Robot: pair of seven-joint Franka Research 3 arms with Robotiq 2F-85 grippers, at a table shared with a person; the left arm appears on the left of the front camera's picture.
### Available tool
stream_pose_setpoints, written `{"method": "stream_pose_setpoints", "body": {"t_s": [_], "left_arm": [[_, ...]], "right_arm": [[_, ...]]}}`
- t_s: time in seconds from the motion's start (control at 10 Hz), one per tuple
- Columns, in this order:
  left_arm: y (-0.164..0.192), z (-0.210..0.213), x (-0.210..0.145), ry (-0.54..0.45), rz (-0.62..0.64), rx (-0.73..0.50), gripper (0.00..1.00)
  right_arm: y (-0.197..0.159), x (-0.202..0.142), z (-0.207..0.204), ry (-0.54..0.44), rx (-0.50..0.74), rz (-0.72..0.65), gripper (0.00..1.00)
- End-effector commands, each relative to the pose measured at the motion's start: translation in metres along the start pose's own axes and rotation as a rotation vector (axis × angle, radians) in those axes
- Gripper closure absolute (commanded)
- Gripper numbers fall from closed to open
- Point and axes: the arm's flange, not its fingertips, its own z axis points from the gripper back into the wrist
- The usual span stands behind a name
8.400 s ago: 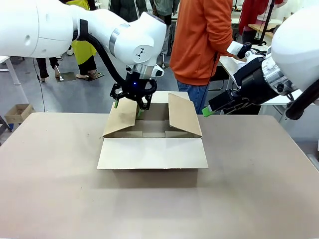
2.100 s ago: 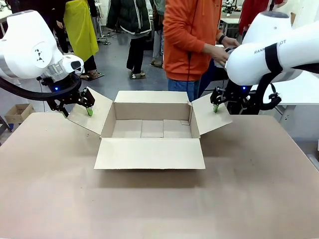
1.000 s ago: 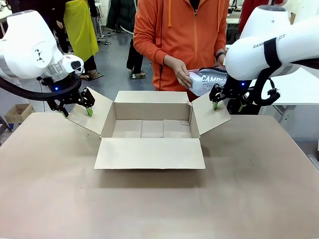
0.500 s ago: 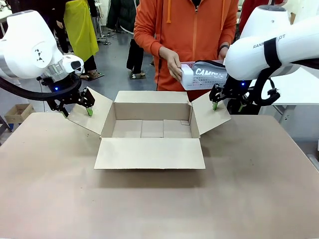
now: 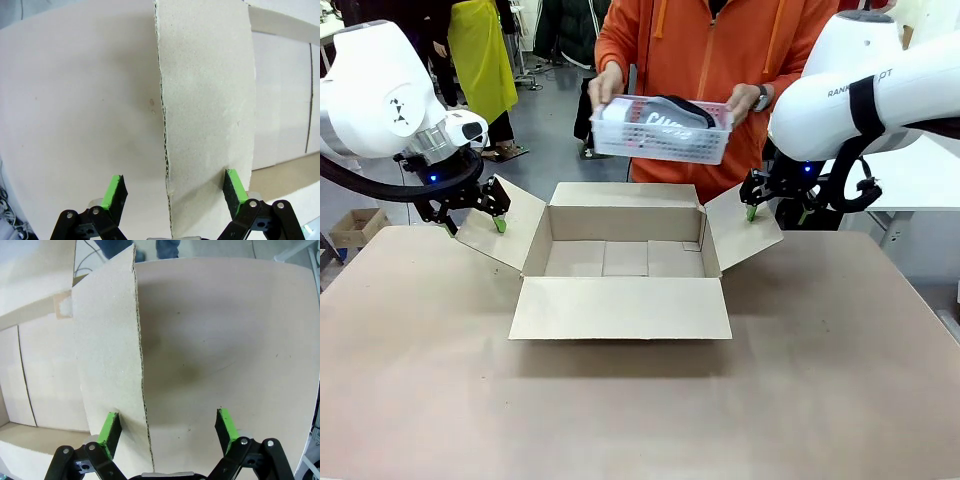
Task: Pack the gift set into the box.
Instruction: Lift both hands away from the flaps of the Package Box.
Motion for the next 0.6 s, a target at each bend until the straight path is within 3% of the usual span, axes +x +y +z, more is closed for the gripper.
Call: {"method": "stream_pose_setpoints", "body": {"t_s": [0.0,0.5], "left_arm": [[-0.0007,0.0014,-0.0006,0.002,0.011,0.013,0.0],[-0.0007,0.0014,-0.0006,0.002,0.011,0.013,0.0]], "right_arm": [[0.0032,0.0023,0.0014,-0.01,-0.027,-0.021,0.0],[0.0032,0.0023,0.0014,-0.01,-0.027,-0.021,0.0]]}}
